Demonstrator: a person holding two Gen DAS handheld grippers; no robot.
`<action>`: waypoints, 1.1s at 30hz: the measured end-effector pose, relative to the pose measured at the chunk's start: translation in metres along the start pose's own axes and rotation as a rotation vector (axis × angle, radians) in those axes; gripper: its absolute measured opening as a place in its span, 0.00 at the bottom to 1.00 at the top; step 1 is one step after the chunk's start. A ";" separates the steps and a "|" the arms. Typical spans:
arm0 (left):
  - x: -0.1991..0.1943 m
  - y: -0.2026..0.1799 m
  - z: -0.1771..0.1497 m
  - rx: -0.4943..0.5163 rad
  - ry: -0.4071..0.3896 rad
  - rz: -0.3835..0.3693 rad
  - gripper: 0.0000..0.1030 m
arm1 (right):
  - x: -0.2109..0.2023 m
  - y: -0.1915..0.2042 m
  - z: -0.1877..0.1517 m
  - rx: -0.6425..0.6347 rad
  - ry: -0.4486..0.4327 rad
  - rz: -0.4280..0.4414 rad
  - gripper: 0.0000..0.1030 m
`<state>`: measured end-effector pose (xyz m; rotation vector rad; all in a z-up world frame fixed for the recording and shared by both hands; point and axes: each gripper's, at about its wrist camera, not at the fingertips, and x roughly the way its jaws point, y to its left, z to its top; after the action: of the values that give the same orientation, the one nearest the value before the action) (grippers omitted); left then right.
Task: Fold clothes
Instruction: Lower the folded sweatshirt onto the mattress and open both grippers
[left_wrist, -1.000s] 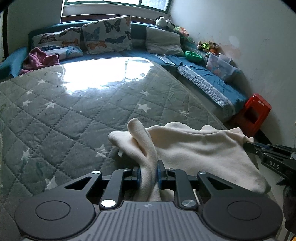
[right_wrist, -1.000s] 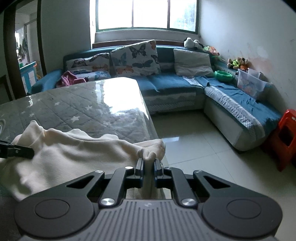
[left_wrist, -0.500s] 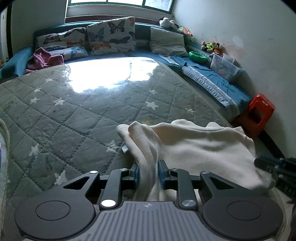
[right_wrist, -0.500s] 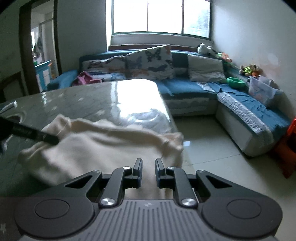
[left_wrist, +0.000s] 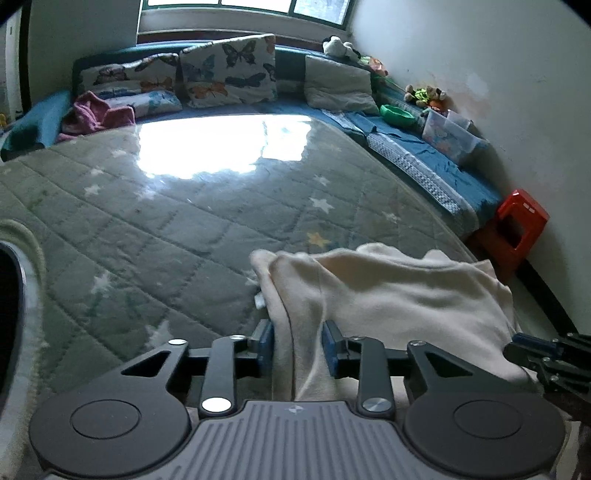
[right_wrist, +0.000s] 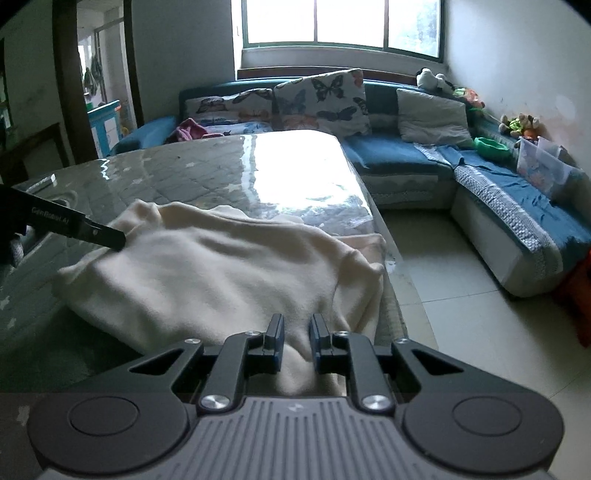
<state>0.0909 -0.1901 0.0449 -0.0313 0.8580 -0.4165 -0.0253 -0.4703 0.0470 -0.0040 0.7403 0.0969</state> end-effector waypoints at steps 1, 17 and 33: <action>-0.003 0.002 0.002 0.000 -0.013 0.006 0.34 | -0.001 -0.001 0.003 0.002 -0.002 0.002 0.14; 0.020 -0.033 0.032 0.083 -0.063 -0.100 0.23 | 0.044 -0.004 0.044 0.071 -0.040 0.021 0.14; 0.062 -0.030 0.029 0.072 -0.014 -0.121 0.23 | 0.068 -0.008 0.041 0.076 -0.028 0.005 0.15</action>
<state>0.1374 -0.2441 0.0247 -0.0194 0.8291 -0.5597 0.0532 -0.4707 0.0313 0.0717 0.7158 0.0729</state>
